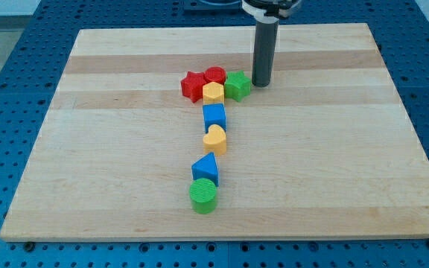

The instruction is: Nudge the green star a bit left

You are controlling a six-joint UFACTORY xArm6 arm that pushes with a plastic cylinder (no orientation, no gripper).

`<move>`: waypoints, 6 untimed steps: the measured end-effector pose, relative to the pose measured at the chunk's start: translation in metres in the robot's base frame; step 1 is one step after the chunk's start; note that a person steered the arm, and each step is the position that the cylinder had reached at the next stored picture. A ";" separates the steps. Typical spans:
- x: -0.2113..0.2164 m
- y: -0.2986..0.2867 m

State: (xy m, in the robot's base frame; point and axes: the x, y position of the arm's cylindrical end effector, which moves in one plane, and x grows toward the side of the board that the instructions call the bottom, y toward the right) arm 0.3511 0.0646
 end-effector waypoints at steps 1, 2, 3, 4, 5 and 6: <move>0.000 0.000; 0.000 -0.001; 0.000 -0.004; 0.000 -0.010; 0.000 -0.015; 0.000 -0.018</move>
